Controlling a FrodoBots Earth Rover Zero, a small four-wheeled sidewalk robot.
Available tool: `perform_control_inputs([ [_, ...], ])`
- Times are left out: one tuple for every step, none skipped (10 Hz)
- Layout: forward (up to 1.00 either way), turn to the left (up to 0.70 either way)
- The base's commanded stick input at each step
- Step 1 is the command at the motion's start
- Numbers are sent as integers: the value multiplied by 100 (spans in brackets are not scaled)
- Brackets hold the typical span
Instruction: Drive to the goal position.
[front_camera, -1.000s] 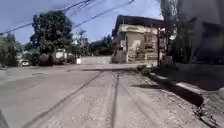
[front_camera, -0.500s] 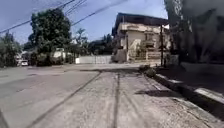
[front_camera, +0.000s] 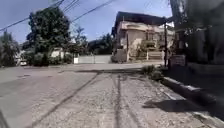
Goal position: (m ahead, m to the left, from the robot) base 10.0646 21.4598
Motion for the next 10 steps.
perform_control_inputs([
  [100,3],
  [100,4],
  [100,14],
  [100,22],
  [100,23],
  [100,23],
  [100,23],
  [100,23],
  [100,25],
  [100,28],
])
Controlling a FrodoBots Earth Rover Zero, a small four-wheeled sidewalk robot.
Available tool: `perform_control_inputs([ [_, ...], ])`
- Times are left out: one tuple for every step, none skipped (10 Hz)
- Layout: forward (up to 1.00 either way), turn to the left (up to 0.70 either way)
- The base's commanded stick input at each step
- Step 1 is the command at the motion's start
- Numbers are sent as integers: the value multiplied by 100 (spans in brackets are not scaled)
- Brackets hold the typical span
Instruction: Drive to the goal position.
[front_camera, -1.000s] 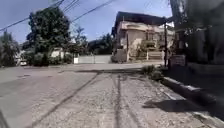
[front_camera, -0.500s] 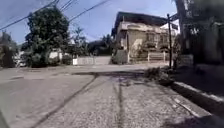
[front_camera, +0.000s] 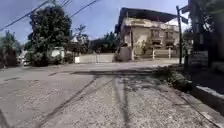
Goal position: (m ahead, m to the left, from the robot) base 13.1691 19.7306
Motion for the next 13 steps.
perform_control_inputs([
  [100,31],
  [100,33],
  [100,12],
  [100,1],
  [100,0],
  [100,0],
  [100,0],
  [100,0],
  [100,0],
  [100,0],
  [100,0],
  [100,1],
  [100,3],
])
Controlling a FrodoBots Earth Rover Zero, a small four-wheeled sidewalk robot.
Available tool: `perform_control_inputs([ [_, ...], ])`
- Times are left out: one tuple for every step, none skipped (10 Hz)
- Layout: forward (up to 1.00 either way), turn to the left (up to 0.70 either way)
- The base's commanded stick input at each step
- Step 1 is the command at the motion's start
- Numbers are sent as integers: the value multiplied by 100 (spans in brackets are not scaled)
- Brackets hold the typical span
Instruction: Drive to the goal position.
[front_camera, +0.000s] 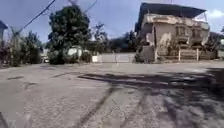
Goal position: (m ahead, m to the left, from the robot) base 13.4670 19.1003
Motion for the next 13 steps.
perform_control_inputs([
  [100,0],
  [100,0],
  [100,7],
  [100,25],
  [100,40],
  [98,39],
  [99,40],
  [98,39],
  [96,39],
  [95,38],
  [93,37],
  [91,37],
  [90,36],
])
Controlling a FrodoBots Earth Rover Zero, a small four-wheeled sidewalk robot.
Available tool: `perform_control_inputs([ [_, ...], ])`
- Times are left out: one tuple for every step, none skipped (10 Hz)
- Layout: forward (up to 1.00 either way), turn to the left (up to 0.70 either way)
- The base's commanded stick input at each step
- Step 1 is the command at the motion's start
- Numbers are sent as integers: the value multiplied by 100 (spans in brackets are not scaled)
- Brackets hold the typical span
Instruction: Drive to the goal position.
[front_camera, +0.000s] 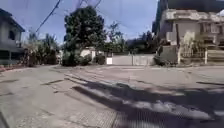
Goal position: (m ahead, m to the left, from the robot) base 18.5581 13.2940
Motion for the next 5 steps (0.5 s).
perform_control_inputs([
  [91,36],
  [88,15],
  [85,1],
  [86,2],
  [85,3],
])
